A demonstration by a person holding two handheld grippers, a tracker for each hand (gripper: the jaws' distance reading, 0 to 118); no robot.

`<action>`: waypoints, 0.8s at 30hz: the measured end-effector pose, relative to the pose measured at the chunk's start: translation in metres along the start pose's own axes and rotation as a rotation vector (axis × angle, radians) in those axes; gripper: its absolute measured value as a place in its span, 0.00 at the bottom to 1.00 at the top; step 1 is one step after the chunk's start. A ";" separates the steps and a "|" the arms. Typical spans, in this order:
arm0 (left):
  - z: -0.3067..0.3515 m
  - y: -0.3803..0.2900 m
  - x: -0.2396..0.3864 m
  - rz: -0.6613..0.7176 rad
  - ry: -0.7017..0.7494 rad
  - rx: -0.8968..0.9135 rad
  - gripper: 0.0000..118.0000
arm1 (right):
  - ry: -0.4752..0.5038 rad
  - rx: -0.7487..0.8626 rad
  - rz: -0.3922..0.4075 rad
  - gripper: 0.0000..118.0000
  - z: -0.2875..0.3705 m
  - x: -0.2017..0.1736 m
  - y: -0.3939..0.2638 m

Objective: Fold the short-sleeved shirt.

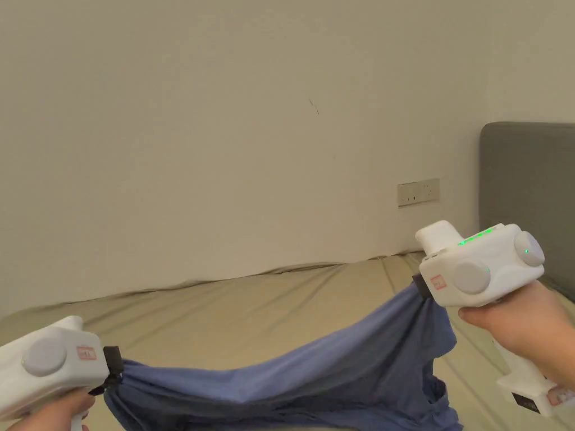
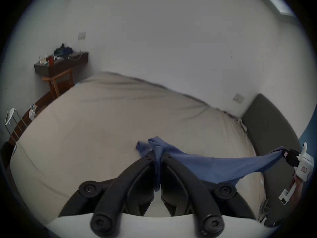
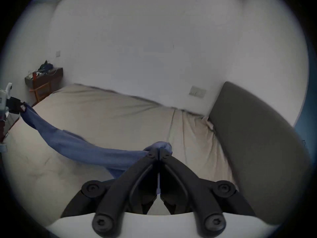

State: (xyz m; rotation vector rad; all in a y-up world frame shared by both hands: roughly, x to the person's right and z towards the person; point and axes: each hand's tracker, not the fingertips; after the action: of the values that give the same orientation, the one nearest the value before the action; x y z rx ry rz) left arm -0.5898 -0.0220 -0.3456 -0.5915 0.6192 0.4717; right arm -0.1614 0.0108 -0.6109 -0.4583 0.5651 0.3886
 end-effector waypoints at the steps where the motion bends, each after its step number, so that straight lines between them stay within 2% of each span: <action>1: -0.009 -0.016 -0.002 -0.001 0.001 -0.029 0.04 | 0.013 -0.018 -0.007 0.03 -0.010 0.000 -0.015; 3: -0.028 -0.038 -0.014 0.003 -0.012 -0.078 0.04 | 0.047 -0.042 -0.015 0.03 -0.012 -0.008 -0.048; 5: -0.025 -0.064 -0.024 0.014 -0.038 -0.090 0.04 | 0.096 -0.041 -0.033 0.03 0.001 -0.012 -0.082; 7: -0.014 -0.089 -0.036 -0.003 -0.069 -0.087 0.04 | 0.103 -0.028 -0.047 0.03 0.018 -0.014 -0.118; 9: 0.003 -0.109 -0.045 -0.059 -0.079 -0.083 0.04 | 0.120 -0.009 -0.086 0.03 0.039 -0.012 -0.148; 12: 0.033 -0.133 -0.066 -0.056 -0.112 -0.079 0.03 | 0.150 -0.002 -0.194 0.03 0.070 -0.004 -0.186; 13: 0.043 -0.138 -0.073 -0.044 -0.128 -0.083 0.03 | 0.149 0.000 -0.202 0.03 0.082 -0.002 -0.196; 16: 0.074 -0.156 -0.089 -0.030 -0.168 -0.108 0.04 | 0.105 0.052 -0.153 0.03 0.125 0.001 -0.220; 20: 0.116 -0.179 -0.104 -0.111 -0.177 -0.128 0.04 | 0.150 0.066 -0.171 0.03 0.175 0.008 -0.244; 24: 0.148 -0.207 -0.121 -0.099 -0.198 -0.142 0.03 | 0.165 0.037 -0.130 0.03 0.212 0.002 -0.266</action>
State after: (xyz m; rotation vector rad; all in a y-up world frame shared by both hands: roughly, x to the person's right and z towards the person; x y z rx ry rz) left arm -0.5003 -0.1083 -0.0931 -0.6980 0.3683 0.4765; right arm 0.0539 -0.1012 -0.3725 -0.4913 0.6975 0.2166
